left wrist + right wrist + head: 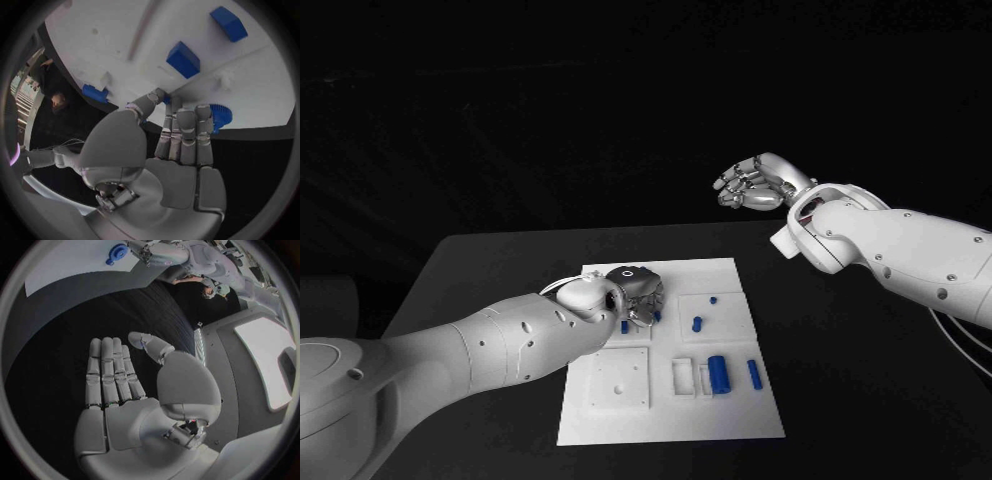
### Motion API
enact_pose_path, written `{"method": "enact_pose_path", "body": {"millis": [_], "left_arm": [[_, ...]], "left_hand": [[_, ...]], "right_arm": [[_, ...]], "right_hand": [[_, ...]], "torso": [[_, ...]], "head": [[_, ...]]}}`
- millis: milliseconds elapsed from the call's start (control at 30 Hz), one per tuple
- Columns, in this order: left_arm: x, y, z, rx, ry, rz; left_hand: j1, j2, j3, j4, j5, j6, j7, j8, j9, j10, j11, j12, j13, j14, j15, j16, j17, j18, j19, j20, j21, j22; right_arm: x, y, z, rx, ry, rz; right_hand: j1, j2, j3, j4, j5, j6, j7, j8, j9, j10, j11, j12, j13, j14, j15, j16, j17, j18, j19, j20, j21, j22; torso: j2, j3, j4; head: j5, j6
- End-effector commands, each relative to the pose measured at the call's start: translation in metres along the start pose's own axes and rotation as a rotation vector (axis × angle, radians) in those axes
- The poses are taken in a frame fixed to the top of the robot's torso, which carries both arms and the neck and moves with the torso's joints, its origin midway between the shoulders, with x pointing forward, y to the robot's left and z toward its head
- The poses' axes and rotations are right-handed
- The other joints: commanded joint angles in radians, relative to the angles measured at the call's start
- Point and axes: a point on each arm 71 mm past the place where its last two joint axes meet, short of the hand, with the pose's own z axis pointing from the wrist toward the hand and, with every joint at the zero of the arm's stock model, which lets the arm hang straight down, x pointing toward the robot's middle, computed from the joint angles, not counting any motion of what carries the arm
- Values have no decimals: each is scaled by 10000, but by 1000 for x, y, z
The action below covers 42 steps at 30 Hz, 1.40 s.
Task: Assemble the parts on the task board
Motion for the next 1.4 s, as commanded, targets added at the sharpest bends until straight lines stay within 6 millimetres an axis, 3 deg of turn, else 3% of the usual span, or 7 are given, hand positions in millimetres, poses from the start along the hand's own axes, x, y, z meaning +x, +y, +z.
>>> {"method": "enact_pose_path", "body": {"millis": [33,167,400,833,933,1067,1400], "left_arm": [[4,-3,0,170,335,277],[3,-5,-1,429,122,229],[2,-6,-1,502,76,204],[3,-11,-1,867,82,195],[5,-12,-1,862,368,260],[6,-9,-1,751,533,329],[7,-7,0,578,628,512]], "left_hand": [[104,84,-50,-79,-37,31,37,15,-31,-325,-1,600,325,-72,-96,145,78,244,21,-283,51,154],[295,51,31,-242,-34,-117,88,-79,-98,-557,-32,1105,586,-77,-125,266,139,227,32,-326,91,165],[452,-65,179,-371,-34,-680,-106,-346,-280,-1258,-73,2272,1126,-62,-171,477,235,205,110,-396,192,165],[875,-181,494,-508,-24,-1131,-263,-499,-450,-1766,-60,2832,1215,-117,-156,521,243,202,71,-412,216,157],[1186,-244,915,-497,-26,-1037,-272,-402,-449,-2063,21,2883,1155,-219,-81,521,244,182,-7,-349,198,160],[1187,-112,1095,-503,-30,-497,-76,-74,-328,-2243,66,3032,1148,-343,-29,589,277,172,-103,-301,233,199],[998,-3,1098,-441,-36,-270,10,65,-276,-2274,80,3238,1157,-401,-12,672,307,180,-133,-279,303,211]], "right_arm": [[1,1,0,-93,102,0],[1,1,0,-93,104,7],[2,1,0,-84,111,20],[1,1,0,-70,108,19],[2,1,0,-73,109,21],[2,1,0,-70,105,25],[1,1,0,-60,98,29]], "right_hand": [[-66,26,-29,11,57,0,36,56,-16,81,6,-43,-17,8,81,40,-14,-1,98,-9,-59,17],[-75,25,-33,12,57,0,36,56,-17,87,5,-45,-18,10,80,42,-15,-1,102,-10,-62,20],[-88,27,-36,13,60,1,35,56,-18,97,2,-47,-18,13,79,46,-17,-1,110,-12,-66,25],[-102,28,-37,13,70,-1,36,54,-22,103,0,-55,-20,16,77,49,-21,-2,119,-15,-75,31],[-104,29,-37,12,71,-1,35,54,-22,105,0,-57,-21,16,77,49,-22,-2,120,-16,-77,32],[-109,28,-38,13,71,-1,36,54,-23,106,0,-58,-22,16,76,50,-23,-1,122,-16,-79,34],[-129,22,-47,18,67,-3,38,52,-25,111,1,-63,-23,18,76,52,-26,-1,127,-16,-86,38]], "torso": [[0,-1,1],[0,-1,-3],[3,-5,-5],[5,-3,-7],[6,-2,-8],[3,0,1],[2,-9,6]], "head": [[6,1],[19,10],[14,27],[13,44],[6,38],[1,29],[-11,14]]}}
